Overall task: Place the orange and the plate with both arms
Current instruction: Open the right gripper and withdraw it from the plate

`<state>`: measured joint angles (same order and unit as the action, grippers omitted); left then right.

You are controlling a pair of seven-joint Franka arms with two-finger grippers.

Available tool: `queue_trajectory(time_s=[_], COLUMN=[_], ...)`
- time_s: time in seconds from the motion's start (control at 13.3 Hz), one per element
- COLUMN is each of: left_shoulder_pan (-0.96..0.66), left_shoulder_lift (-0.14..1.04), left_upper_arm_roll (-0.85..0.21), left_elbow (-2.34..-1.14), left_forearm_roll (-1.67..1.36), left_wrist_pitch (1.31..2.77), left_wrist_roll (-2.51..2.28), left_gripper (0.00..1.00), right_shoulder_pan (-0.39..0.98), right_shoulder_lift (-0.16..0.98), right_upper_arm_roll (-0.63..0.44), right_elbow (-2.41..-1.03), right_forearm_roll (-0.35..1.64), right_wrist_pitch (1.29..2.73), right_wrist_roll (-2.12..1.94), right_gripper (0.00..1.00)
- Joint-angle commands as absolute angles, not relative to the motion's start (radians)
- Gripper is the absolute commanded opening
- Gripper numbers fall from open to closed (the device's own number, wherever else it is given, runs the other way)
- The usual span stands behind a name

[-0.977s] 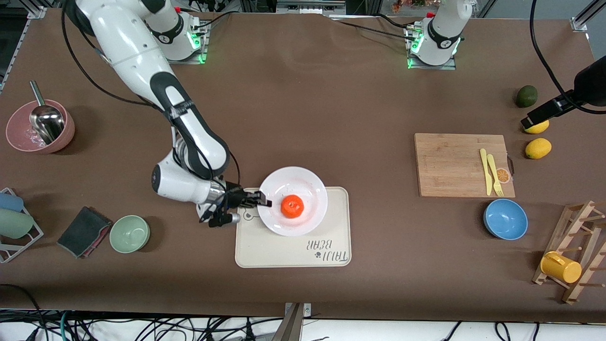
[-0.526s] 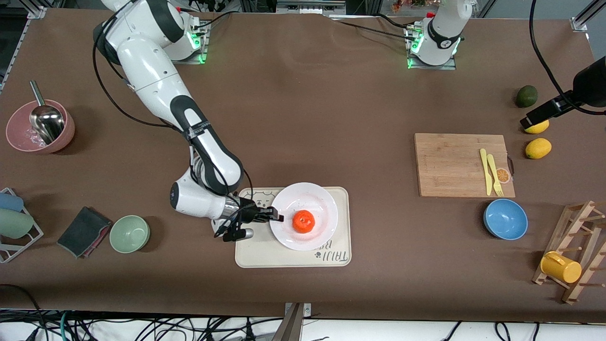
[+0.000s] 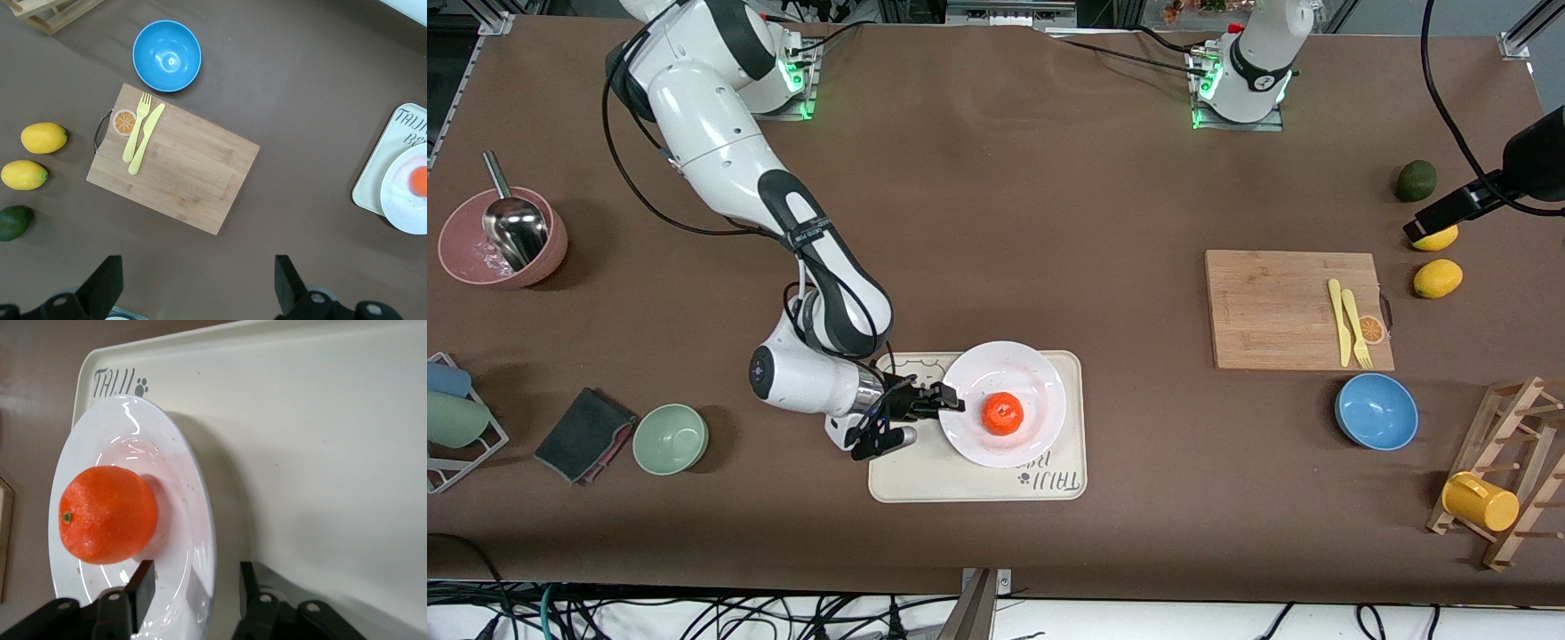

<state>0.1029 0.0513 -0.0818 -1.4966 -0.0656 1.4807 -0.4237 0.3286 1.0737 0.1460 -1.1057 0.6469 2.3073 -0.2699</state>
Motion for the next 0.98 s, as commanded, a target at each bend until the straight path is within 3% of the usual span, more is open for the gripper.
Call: queue_trajectory(time_s=[0.0,0.45,0.68,0.9], left_shoulder_pan=[0.114,0.136,0.176,0.176], left_shoulder_lift=[0.060,0.058,0.057,0.058], left_upper_arm_roll=[-0.083,-0.083,-0.084,-0.084], left_elbow=[-1.477,-1.480,-1.483,-1.482], left_forearm_roll=[-0.094,-0.095,-0.107,-0.112], left_wrist_pitch=[1.465,1.463,1.462,1.451], left_wrist_roll=[-0.402,-0.368,-0.310,-0.310], left_gripper=[1.00,1.00,1.00,1.00], right_shoulder_pan=[0.328,0.327,0.325,0.325], right_shoulder_lift=[0.981,0.792,0.655,0.527], right_upper_arm_roll=[0.100,-0.099,-0.266,-0.342], right_elbow=[-1.115,-1.126,-1.121,-1.123], right_forearm_roll=[0.495,0.053,0.061,0.061], right_wrist_pitch=[2.153,1.763,1.648,1.499], right_wrist_roll=[-0.196,-0.175,-0.205,-0.225], right_gripper=[1.00,1.00,1.00,1.00])
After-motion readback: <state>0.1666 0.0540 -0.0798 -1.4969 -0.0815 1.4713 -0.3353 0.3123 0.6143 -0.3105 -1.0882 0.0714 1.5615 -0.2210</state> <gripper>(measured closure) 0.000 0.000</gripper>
